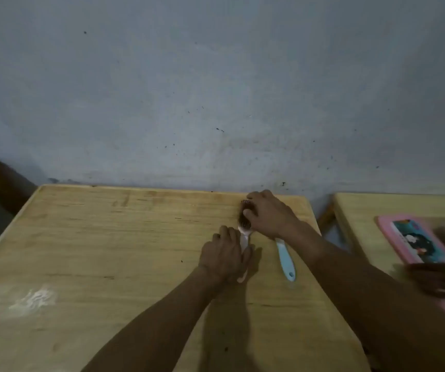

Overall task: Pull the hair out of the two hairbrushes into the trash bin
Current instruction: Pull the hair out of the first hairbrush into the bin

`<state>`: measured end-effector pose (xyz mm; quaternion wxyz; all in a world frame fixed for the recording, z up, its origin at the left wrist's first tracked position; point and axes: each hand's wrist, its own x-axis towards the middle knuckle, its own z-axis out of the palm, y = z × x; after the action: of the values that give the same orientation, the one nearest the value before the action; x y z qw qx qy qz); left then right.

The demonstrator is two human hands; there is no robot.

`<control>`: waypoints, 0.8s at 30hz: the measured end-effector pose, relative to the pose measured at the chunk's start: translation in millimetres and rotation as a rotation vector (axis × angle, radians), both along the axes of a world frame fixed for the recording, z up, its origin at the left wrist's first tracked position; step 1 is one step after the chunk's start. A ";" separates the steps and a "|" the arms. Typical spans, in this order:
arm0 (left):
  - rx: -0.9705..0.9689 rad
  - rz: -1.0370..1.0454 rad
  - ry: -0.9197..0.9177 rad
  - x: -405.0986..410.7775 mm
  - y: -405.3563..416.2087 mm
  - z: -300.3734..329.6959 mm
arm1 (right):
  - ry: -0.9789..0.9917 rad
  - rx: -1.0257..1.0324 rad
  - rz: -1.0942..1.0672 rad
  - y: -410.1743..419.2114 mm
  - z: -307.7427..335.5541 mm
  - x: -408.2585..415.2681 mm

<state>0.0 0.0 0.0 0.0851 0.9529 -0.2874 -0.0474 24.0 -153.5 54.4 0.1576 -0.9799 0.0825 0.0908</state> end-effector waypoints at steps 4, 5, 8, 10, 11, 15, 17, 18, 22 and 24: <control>-0.061 0.059 0.074 5.8 -12.1 -14.7 | 0.035 -0.086 -0.055 2.4 -15.8 18.5; -0.068 0.060 0.070 7.2 -14.6 -19.7 | 0.038 -0.104 -0.062 3.2 -21.3 23.4; -0.088 0.062 0.006 12.7 -17.3 -35.0 | 0.042 -0.149 -0.088 6.5 -34.7 31.6; -0.147 0.063 -0.010 15.3 -15.7 -40.2 | 0.043 -0.152 -0.105 8.1 -40.6 35.2; -0.185 0.055 -0.011 16.3 -14.0 -41.0 | 0.042 -0.144 -0.111 9.4 -42.3 36.5; -0.353 0.008 -0.026 13.1 -2.6 -42.9 | 0.005 -0.153 -0.104 19.6 -34.7 39.1; -0.435 0.030 -0.041 11.2 6.1 -44.3 | -0.063 -0.200 -0.108 28.2 -23.6 38.1; -0.461 0.038 -0.057 10.3 11.8 -44.1 | -0.107 -0.220 -0.120 33.3 -15.6 37.0; -0.518 0.055 -0.108 -2.5 50.8 -37.2 | -0.249 -0.169 -0.162 60.2 18.2 26.4; -0.563 0.083 -0.126 -11.4 77.2 -29.3 | -0.262 -0.091 -0.161 77.4 33.5 19.5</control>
<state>-11.4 77.2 -29.3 0.3301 0.9038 -0.2546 0.0970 43.5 -76.1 88.0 0.1291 -0.9797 0.1434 -0.0544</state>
